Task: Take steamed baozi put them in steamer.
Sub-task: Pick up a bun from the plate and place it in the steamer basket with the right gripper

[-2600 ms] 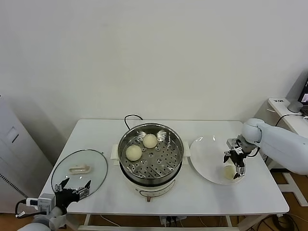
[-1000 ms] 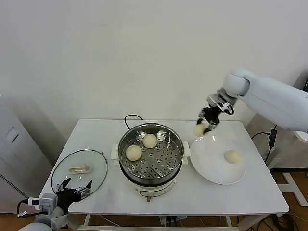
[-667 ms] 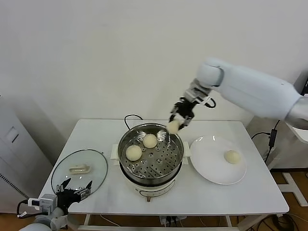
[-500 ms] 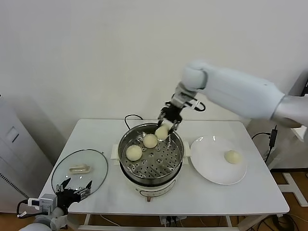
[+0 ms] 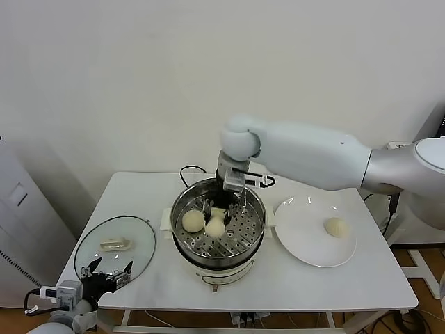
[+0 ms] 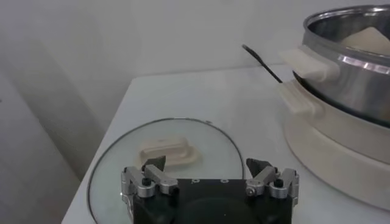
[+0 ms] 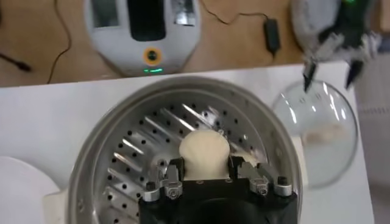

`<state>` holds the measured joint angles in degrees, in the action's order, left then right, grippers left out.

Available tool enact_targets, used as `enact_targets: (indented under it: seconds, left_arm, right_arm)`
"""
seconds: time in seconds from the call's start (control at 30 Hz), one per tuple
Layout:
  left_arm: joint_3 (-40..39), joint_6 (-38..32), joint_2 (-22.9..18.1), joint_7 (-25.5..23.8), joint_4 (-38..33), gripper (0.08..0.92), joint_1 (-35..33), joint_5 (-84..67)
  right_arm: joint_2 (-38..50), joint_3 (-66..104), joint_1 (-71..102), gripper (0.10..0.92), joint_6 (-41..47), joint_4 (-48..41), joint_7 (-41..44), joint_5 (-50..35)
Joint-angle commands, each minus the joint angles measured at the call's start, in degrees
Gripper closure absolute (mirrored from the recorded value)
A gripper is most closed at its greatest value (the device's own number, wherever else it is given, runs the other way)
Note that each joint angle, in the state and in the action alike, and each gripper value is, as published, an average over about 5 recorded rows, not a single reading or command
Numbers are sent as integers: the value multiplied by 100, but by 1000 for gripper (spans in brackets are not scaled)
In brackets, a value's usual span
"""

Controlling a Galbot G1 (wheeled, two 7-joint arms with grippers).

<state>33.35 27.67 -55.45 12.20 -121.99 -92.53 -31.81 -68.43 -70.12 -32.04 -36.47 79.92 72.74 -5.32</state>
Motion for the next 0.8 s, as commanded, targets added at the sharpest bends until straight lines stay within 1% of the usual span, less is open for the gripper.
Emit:
enact_targets:
  seconds: [0.03, 0.23, 0.43, 0.5, 0.73, 0.8]
  left_arm:
    - [24, -10, 8, -3, -10, 177, -22, 0]
    - [13, 1, -1, -2, -23, 177, -2, 0]
    - [30, -2, 11, -2, -29, 177, -9, -4]
    - [35, -7, 15, -2, -19, 177, -11, -5]
    - [30, -14, 12, -3, -4, 177, -6, -5]
    - [30, -14, 15, -3, -1, 177, -5, -6]
  right_arm:
    - [20, -5, 339, 559, -419, 452, 26, 732]
    - [46, 111, 565, 558, -422, 464, -16, 1096]
    - [33, 169, 707, 558, -403, 426, -50, 1247]
    - [30, 174, 728, 546, -378, 432, -71, 1269]
    - [53, 211, 661, 416, -307, 447, -98, 1318]
    - [63, 271, 614, 362, -232, 440, -116, 1295]
